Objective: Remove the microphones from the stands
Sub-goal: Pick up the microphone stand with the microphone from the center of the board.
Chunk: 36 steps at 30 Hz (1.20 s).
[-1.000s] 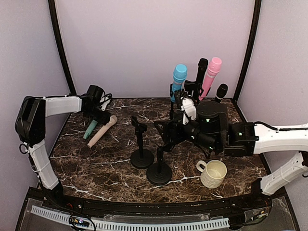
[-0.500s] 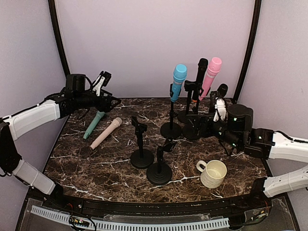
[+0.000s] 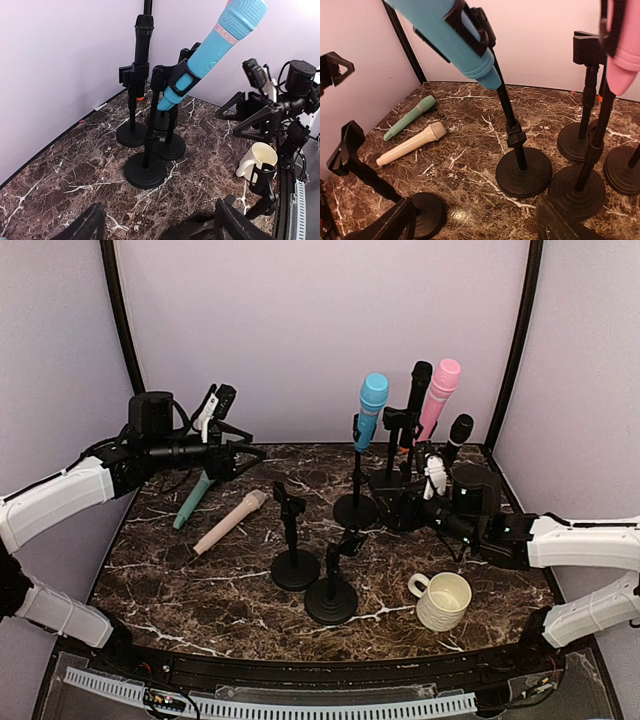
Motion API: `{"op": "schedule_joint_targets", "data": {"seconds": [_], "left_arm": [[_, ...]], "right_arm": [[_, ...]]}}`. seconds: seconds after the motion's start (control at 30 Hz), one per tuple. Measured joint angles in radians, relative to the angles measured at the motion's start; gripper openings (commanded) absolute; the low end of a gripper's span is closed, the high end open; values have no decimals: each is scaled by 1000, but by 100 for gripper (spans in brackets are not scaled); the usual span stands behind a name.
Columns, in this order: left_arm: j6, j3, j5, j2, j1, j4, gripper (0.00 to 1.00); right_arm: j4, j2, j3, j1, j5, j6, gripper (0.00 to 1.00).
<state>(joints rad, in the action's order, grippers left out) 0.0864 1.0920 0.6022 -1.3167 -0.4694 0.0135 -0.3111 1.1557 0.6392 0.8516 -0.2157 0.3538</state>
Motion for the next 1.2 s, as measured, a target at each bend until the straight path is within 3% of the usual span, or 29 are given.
{"op": "schedule_joint_targets", "data": {"seconds": [0.33, 0.87, 1.2], "left_arm": [[11, -139, -103, 228, 0, 42, 81], [34, -148, -161, 266, 0, 42, 81], [34, -150, -166, 271, -1, 42, 81]], "right_arm": [[-205, 234, 47, -1, -28, -83, 64], [-454, 492, 186, -16, -98, -137, 53], [-499, 573, 206, -47, -95, -106, 52]]}}
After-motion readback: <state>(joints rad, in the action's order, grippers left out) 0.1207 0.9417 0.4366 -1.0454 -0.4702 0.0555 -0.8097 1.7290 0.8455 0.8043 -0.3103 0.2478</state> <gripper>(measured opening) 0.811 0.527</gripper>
